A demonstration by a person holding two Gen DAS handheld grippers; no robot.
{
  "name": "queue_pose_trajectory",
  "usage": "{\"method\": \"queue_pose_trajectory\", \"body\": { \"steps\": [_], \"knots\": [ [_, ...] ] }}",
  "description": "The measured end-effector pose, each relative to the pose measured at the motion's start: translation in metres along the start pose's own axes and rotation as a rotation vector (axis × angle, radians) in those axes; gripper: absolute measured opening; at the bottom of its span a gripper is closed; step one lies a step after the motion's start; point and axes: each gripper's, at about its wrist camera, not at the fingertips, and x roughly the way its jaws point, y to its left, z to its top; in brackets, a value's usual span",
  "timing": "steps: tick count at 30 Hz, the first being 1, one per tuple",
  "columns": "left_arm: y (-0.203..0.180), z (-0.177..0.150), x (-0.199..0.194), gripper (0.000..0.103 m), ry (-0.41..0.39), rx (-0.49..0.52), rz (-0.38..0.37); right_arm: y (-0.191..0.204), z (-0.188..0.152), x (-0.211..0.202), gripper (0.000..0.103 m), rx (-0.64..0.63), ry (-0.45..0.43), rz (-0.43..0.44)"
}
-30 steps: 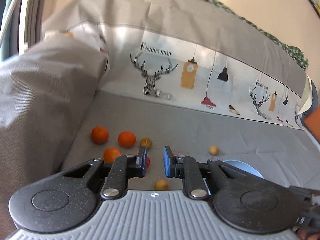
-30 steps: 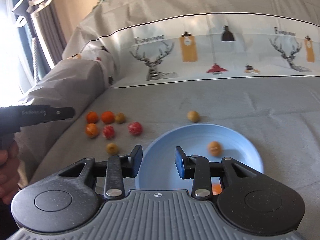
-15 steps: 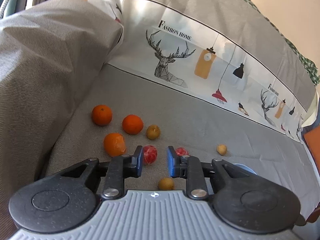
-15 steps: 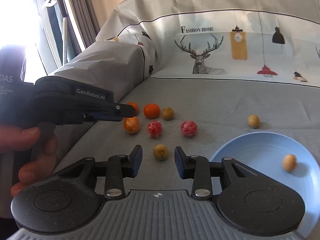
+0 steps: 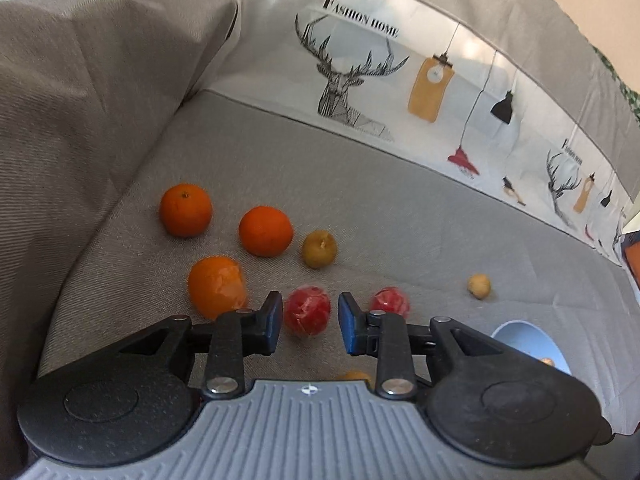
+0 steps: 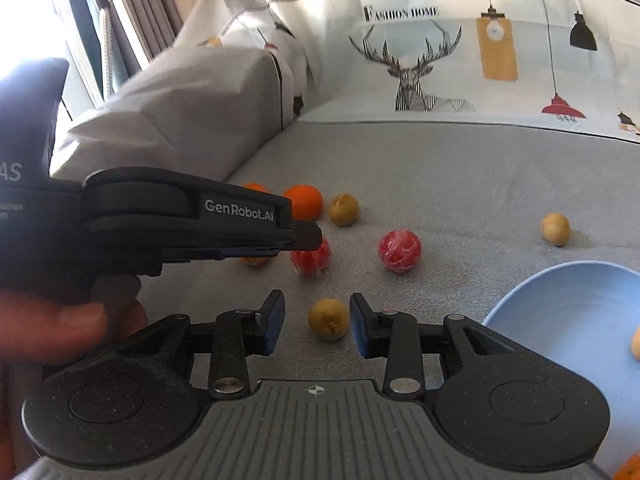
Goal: Organize fruits
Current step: 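Grasp a red wrapped fruit with left tool while right tool grasps a yellow fruit, then place the red fruit on the plate with left tool while right tool drops yellow fruit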
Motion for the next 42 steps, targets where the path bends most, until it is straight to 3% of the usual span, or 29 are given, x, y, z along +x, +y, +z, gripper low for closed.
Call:
{"method": "queue_pose_trajectory", "body": {
  "steps": [5, 7, 9, 18, 25, 31, 36, 39, 42],
  "knots": [
    [-0.001, 0.001, 0.015, 0.034, 0.035, 0.017, 0.002, -0.004, -0.002, 0.025, 0.038, 0.019, 0.08, -0.039],
    [-0.004, 0.0, 0.019, 0.033, 0.043, 0.037, 0.009, -0.001, 0.0, 0.027, 0.036, 0.013, 0.074, -0.036],
    [-0.004, 0.0, 0.019, 0.032, 0.044, 0.036, 0.012, 0.0, 0.001, 0.028, 0.027, 0.005, 0.078, -0.04],
    [0.0, 0.002, -0.001, 0.031, -0.022, -0.011, 0.01, -0.01, 0.006, 0.014, 0.026, 0.068, 0.022, -0.046],
    [-0.025, -0.01, -0.043, 0.031, -0.106, 0.063, 0.007, -0.008, 0.013, -0.045, 0.026, 0.029, -0.14, -0.059],
    [-0.056, -0.038, -0.095, 0.032, -0.169, 0.083, -0.1, -0.031, 0.014, -0.132, 0.026, 0.083, -0.268, -0.089],
    [-0.083, -0.07, -0.121, 0.032, -0.164, 0.14, -0.159, -0.067, -0.021, -0.191, 0.026, 0.09, -0.341, -0.149],
    [-0.1, -0.089, -0.129, 0.032, -0.143, 0.19, -0.182, -0.094, -0.042, -0.212, 0.026, 0.183, -0.369, -0.162],
    [-0.115, -0.104, -0.126, 0.032, -0.116, 0.244, -0.192, -0.11, -0.052, -0.225, 0.026, 0.193, -0.386, -0.214]
  ]
}}
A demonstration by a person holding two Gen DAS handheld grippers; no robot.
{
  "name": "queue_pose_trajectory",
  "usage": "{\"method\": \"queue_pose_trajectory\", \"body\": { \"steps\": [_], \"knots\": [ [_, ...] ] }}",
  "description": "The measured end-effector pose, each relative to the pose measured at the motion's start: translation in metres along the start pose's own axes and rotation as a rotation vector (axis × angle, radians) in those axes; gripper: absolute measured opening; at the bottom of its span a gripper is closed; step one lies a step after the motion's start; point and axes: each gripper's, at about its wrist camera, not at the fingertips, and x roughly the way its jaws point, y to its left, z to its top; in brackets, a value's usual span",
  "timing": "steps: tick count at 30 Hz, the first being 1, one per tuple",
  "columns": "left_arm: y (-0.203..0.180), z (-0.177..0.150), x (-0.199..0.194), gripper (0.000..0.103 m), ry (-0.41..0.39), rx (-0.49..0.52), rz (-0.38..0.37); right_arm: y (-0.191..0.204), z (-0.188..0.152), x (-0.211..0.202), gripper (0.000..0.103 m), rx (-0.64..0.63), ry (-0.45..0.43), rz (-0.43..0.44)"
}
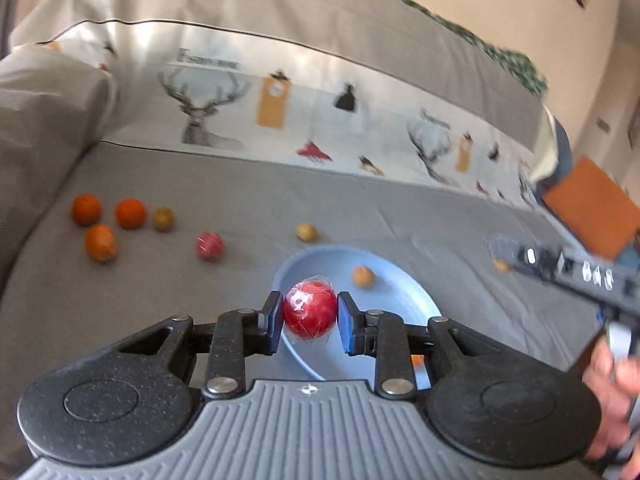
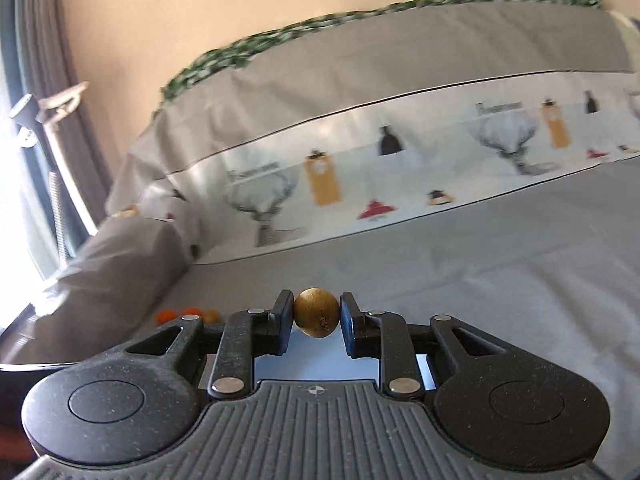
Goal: Organize fruits
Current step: 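Place the red fruit on the plate with left tool while right tool drops yellow fruit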
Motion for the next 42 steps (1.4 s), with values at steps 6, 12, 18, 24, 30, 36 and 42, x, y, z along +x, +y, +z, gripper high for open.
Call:
{"method": "queue_pose_trajectory", "body": {
  "steps": [6, 12, 18, 24, 30, 36, 42],
  "knots": [
    [-0.017, -0.01, 0.015, 0.032, 0.033, 0.079, -0.006, -0.022, 0.001, -0.006, 0.026, 0.008, 0.01, -0.035],
    [-0.012, -0.011, 0.023, 0.032, 0.044, 0.071, -0.005, -0.016, -0.013, 0.017, 0.026, -0.024, 0.074, -0.027],
    [-0.014, -0.013, 0.033, 0.032, 0.065, 0.09, -0.004, -0.004, -0.021, 0.035, 0.026, -0.06, 0.121, -0.006],
    [-0.028, -0.021, 0.047, 0.032, 0.093, 0.171, -0.008, -0.002, -0.024, 0.045, 0.026, -0.079, 0.15, -0.003],
    [-0.035, -0.028, 0.056, 0.032, 0.106, 0.221, -0.008, -0.001, -0.027, 0.051, 0.026, -0.096, 0.17, 0.0],
    [-0.035, -0.028, 0.058, 0.032, 0.109, 0.223, -0.004, 0.004, -0.029, 0.054, 0.026, -0.123, 0.184, 0.008],
    [-0.037, -0.03, 0.058, 0.032, 0.107, 0.23, -0.002, 0.005, -0.029, 0.055, 0.026, -0.134, 0.189, 0.01]
  ]
}}
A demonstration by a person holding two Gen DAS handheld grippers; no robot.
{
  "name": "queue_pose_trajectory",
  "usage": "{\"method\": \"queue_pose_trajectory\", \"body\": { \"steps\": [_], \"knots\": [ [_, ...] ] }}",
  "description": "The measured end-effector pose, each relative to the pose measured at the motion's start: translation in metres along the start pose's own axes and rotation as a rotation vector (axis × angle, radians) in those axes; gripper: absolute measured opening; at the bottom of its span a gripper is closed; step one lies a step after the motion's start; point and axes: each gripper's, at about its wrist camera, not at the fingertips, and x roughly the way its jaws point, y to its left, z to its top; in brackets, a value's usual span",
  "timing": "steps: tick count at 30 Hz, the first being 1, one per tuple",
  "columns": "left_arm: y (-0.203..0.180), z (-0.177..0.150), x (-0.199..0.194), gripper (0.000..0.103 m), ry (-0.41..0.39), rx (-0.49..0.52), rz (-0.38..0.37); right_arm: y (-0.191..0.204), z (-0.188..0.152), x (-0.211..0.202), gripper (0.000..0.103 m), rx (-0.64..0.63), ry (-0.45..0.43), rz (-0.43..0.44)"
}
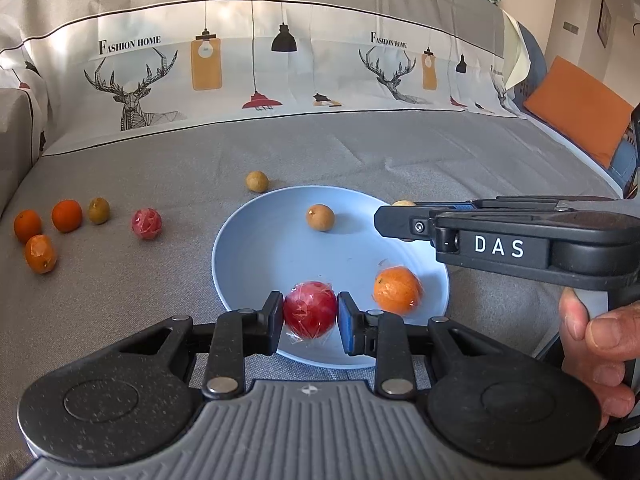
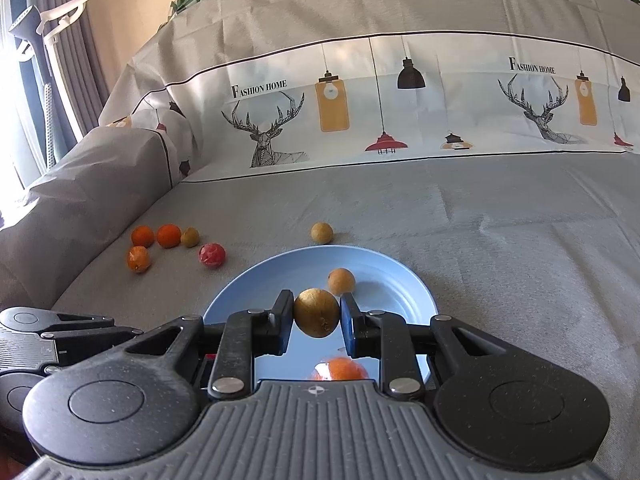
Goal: Organize fruits
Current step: 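Place the red fruit on the plate with left tool while right tool drops yellow fruit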
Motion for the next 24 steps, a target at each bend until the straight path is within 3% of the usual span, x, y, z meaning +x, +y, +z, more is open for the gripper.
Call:
{"method": "queue_pose_trajectory", "body": {
  "steps": [9, 10, 13, 24],
  "knots": [
    [-0.0001, 0.0001, 0.0004, 0.033, 0.004, -0.004, -0.002, 0.0012, -0.0003, 0.0019, 0.026, -0.012, 0.012, -0.005],
    [0.0002, 0.0003, 0.0003, 0.033, 0.004, -0.005, -0.002, 0.0008, -0.0002, 0.0026, 0.028, -0.011, 0.016, -0.01],
    [0.0012, 0.0002, -0.0001, 0.033, 0.003, -0.008, 0.001, 0.0002, -0.0006, 0.0039, 0.047, -0.003, 0.024, -0.018],
    [0.0004, -0.0006, 0.0, 0.033, 0.004, -0.006, 0.006, 0.0025, -0.0013, 0.0041, 0.052, -0.006, 0.025, -0.024]
  ]
}}
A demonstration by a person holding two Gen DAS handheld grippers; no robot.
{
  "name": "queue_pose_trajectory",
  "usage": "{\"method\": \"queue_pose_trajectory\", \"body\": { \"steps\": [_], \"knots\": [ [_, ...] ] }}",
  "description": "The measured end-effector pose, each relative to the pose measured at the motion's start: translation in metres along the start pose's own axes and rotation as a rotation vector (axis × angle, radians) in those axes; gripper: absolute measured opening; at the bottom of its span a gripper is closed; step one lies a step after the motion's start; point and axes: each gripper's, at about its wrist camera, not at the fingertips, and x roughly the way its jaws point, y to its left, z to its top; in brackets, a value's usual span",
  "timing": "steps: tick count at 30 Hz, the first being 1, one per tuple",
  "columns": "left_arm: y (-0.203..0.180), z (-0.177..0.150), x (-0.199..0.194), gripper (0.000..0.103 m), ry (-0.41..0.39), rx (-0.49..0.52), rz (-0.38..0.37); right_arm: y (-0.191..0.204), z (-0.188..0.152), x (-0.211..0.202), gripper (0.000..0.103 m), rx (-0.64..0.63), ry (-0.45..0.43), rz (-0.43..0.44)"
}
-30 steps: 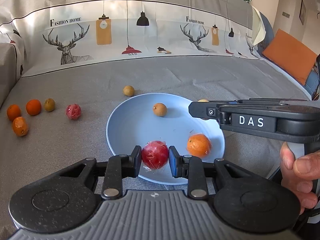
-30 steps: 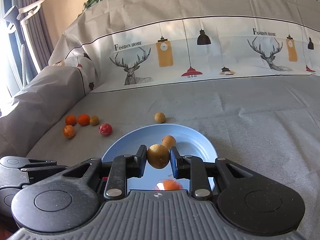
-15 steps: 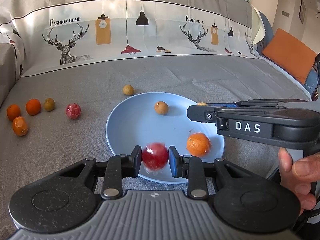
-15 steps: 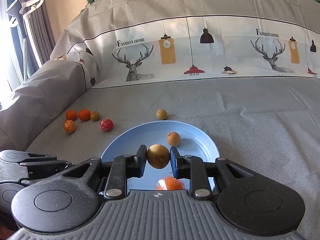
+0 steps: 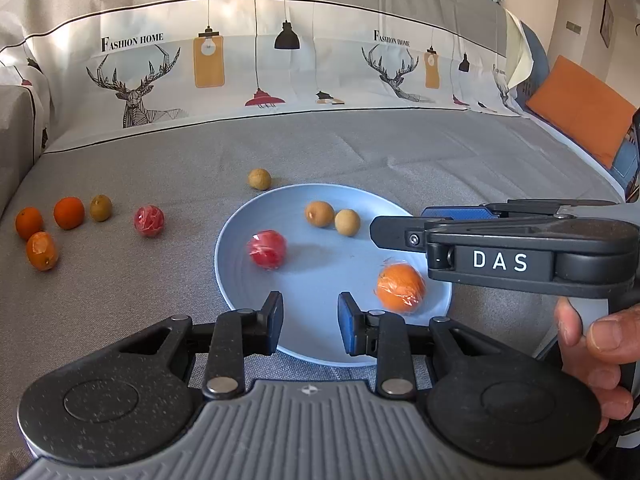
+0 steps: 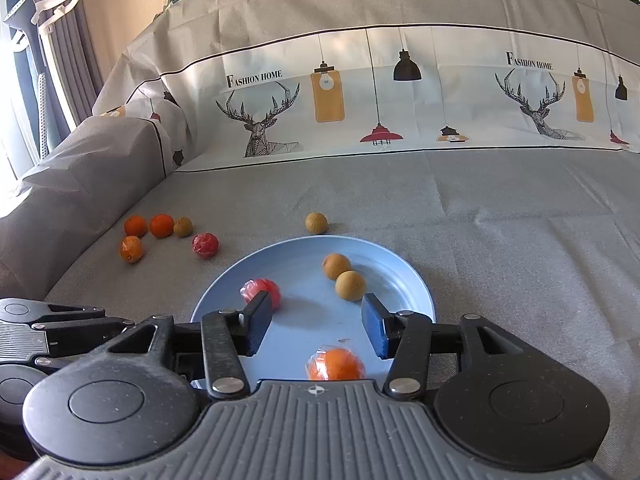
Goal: Organize fruits
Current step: 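Place the red fruit on the plate with left tool while right tool drops yellow fruit, then grasp an orange with left tool while right tool grasps a yellow fruit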
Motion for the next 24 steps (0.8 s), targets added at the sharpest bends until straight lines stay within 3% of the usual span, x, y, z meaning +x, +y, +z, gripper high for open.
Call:
{"method": "queue_pose_trajectory", "body": {
  "steps": [15, 22, 24],
  "knots": [
    [0.0, -0.001, -0.001, 0.033, -0.001, 0.0, 0.001, 0.001, 0.0, 0.0, 0.053, -0.002, 0.0, -0.001],
    [0.005, 0.002, -0.009, 0.033, -0.042, -0.016, 0.012, 0.0, -0.001, -0.001, 0.053, 0.002, -0.009, -0.001],
    [0.01, 0.005, -0.016, 0.023, -0.071, -0.04, 0.025, -0.002, -0.001, -0.002, 0.053, 0.009, -0.02, -0.002]
  ]
}}
